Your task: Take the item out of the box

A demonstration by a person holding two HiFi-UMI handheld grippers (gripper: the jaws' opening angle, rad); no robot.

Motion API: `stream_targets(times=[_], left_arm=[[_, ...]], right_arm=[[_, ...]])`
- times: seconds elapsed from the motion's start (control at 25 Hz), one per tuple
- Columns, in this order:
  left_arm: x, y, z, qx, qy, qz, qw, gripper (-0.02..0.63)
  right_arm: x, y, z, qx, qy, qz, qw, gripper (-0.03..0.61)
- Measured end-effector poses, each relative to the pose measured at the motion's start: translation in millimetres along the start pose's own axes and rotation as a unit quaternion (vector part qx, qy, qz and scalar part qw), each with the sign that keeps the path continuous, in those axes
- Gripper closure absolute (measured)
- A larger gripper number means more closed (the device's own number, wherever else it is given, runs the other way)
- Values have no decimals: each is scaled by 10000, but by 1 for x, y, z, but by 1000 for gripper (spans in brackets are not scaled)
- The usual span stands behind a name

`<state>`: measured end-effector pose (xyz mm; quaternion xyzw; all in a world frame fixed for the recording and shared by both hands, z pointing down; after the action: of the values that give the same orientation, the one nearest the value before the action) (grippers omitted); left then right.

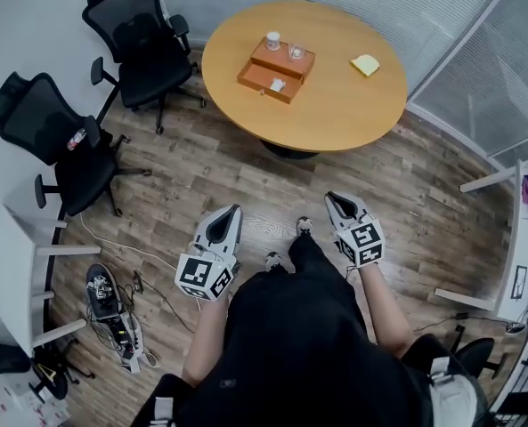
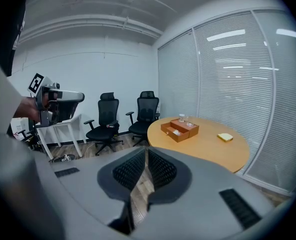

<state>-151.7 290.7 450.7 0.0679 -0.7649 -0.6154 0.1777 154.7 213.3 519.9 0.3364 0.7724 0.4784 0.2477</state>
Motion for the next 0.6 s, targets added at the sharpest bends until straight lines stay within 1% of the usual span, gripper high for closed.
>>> stream_targets(times=[0.32,0.6], left_arm=[[10,-2,-32,187,-147,-20,9997,607],[-6,-13,-80,192,-163,-12,9997,607]], right_arm=[[-29,-16,-29,-27,-201,32,9998,565],[-74,-19,-43,13,-360,4,9993,565]])
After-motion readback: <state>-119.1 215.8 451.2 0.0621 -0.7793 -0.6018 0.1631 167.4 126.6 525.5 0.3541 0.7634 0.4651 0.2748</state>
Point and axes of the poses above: the fingertips, and each gripper's own axes: z backward along the fingers, x to its left, y out of its underside, the point moved 9 cm from there along z, backward along the fingers, and after that the axes turned 7 degrees about -y, right-handed, at the moved point
